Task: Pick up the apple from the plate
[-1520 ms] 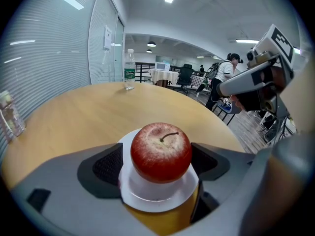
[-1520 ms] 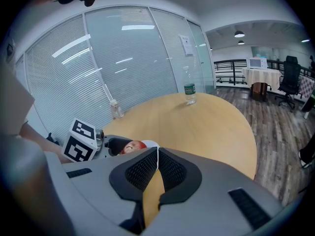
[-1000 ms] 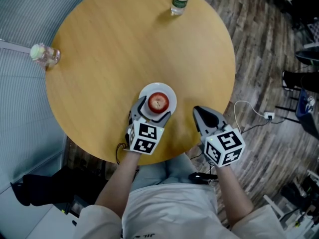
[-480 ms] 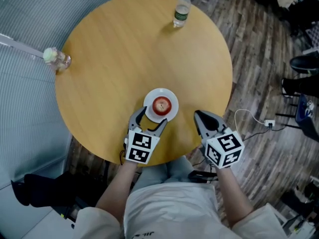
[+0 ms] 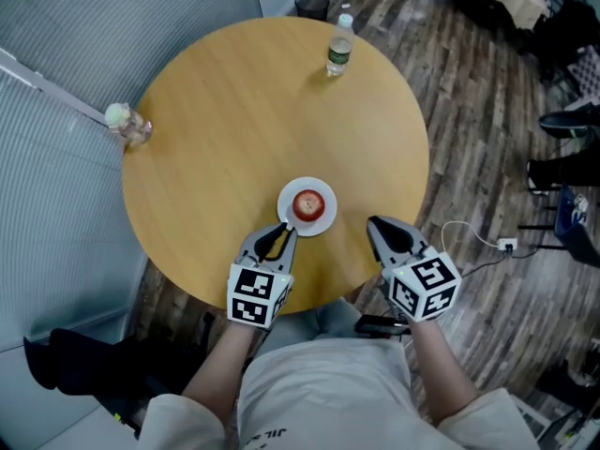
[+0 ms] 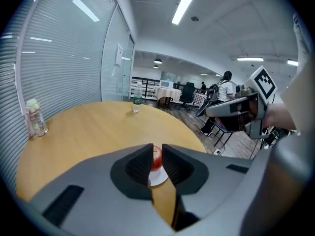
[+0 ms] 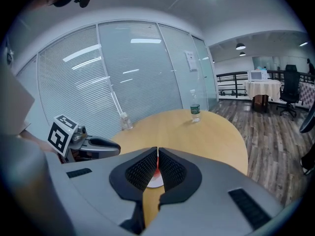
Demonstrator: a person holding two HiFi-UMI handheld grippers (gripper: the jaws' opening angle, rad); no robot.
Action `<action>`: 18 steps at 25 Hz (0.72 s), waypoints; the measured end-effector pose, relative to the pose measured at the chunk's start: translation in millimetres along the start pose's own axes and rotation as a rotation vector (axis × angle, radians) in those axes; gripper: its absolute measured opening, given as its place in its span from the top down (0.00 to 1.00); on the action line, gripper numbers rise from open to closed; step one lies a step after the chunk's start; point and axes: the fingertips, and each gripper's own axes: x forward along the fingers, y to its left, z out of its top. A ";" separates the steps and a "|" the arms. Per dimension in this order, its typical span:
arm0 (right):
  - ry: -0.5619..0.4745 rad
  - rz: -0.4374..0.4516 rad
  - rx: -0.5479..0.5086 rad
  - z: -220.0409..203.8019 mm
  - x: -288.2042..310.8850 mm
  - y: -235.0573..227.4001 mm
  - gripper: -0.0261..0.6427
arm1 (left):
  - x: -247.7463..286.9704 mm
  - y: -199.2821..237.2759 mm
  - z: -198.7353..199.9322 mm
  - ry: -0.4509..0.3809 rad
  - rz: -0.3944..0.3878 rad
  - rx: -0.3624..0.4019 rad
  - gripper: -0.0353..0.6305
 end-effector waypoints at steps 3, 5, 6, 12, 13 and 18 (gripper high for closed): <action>-0.015 0.000 -0.017 8.6 -10.0 5.0 0.91 | -18.5 -2.0 9.3 -0.024 0.010 0.003 0.90; -0.026 -0.002 -0.026 13.2 -15.7 7.2 0.91 | -28.5 -4.2 10.9 -0.027 0.010 0.002 0.92; -0.032 -0.004 -0.029 15.5 -18.8 8.0 0.91 | -32.4 -6.8 11.5 -0.031 0.006 0.001 0.93; -0.067 -0.023 -0.049 25.1 -43.8 18.8 0.91 | -62.0 -28.2 24.7 -0.101 -0.020 0.009 0.94; -0.071 -0.025 -0.053 26.4 -48.4 20.2 0.91 | -68.0 -29.4 27.8 -0.114 -0.016 0.007 0.94; -0.066 -0.016 -0.097 25.8 -60.1 27.0 0.92 | -86.9 -32.1 31.9 -0.131 -0.005 0.001 0.94</action>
